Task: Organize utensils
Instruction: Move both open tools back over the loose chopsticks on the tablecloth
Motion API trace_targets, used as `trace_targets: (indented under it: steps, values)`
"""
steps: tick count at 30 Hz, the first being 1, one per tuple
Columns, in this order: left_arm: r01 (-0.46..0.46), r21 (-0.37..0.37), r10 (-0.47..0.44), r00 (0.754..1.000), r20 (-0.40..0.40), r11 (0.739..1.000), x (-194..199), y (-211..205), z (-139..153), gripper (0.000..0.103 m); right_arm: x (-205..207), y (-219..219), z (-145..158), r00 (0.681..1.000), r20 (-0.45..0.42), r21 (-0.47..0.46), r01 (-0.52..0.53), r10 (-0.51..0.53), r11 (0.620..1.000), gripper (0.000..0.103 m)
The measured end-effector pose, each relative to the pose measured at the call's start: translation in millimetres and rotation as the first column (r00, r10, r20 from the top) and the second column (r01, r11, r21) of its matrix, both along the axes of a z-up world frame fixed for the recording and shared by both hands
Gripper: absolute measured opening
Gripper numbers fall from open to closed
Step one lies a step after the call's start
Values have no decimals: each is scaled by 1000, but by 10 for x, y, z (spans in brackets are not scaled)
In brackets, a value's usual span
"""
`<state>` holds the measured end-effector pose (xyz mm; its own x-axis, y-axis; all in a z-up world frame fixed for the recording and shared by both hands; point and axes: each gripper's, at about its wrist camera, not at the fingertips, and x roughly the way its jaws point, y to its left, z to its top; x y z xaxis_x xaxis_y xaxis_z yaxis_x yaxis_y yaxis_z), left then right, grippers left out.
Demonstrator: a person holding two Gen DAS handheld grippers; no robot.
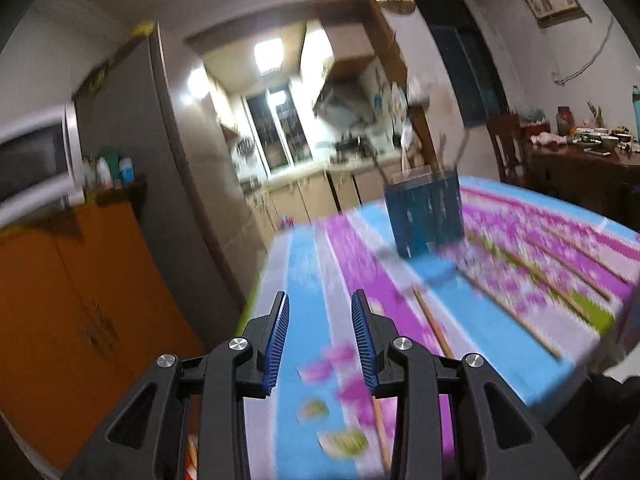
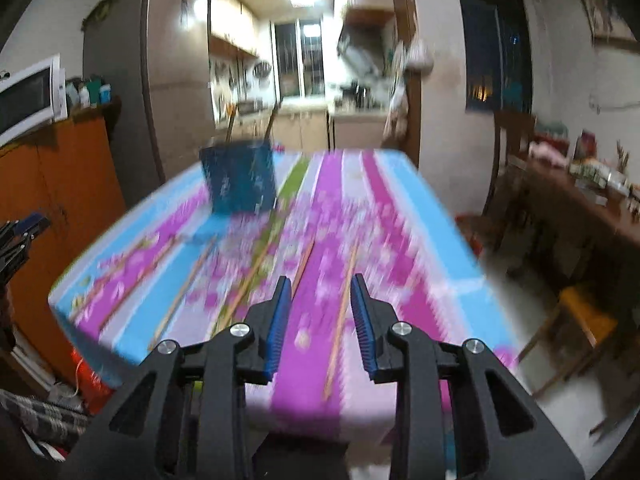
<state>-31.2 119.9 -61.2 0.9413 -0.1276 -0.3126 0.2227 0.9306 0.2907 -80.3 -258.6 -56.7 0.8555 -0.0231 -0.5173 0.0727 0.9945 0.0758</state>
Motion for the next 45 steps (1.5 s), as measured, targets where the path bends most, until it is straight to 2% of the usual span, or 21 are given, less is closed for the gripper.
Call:
trace_targets:
  steps: [2,5,9,12,17,20,24,30,36,43,45]
  values:
    - [5,-44,-8,998,-65,999,-72,41,-199,34,-16,165,-245,999,-35,-13,-10,10,1000,29]
    - [5,-73,-14,991,-131,997,-194,19,-495,34,-50,334,-469,998,-57,-30,-39,37,999,29]
    - [27,-49,-33,989,-141,998,-387,-144,-732,34,-80,633,-668,994,-59,-110,-100,94,989,29]
    - [66,-50,-73,986,-152,997,-447,-333,-762,34,-92,796,-764,988,-64,-132,-146,139,980,29]
    - [95,21,-91,984,-154,995,-486,-624,-928,34,-89,971,-790,985,-29,-161,-174,172,971,29]
    - [96,-26,-99,975,-201,995,-472,-629,-993,34,-65,1038,-795,984,-15,-159,-178,178,971,29]
    - [90,-60,-100,977,-190,994,-468,-607,-988,34,-33,1094,-792,986,-10,-165,-165,166,972,29]
    - [72,-56,-79,985,-154,996,-378,-690,-988,34,89,1116,-830,993,-19,-162,-116,115,980,29]
    - [71,-56,-79,982,-170,996,-273,-753,-1085,34,197,1122,-903,999,-9,-153,-46,45,987,28]
    - [64,-109,-79,986,-144,992,-254,-722,-1141,34,211,1174,-930,1000,13,-146,-16,19,989,14]
    - [63,-142,-84,986,-146,988,-252,-684,-1152,34,208,1165,-934,1000,17,-132,-9,11,991,13]
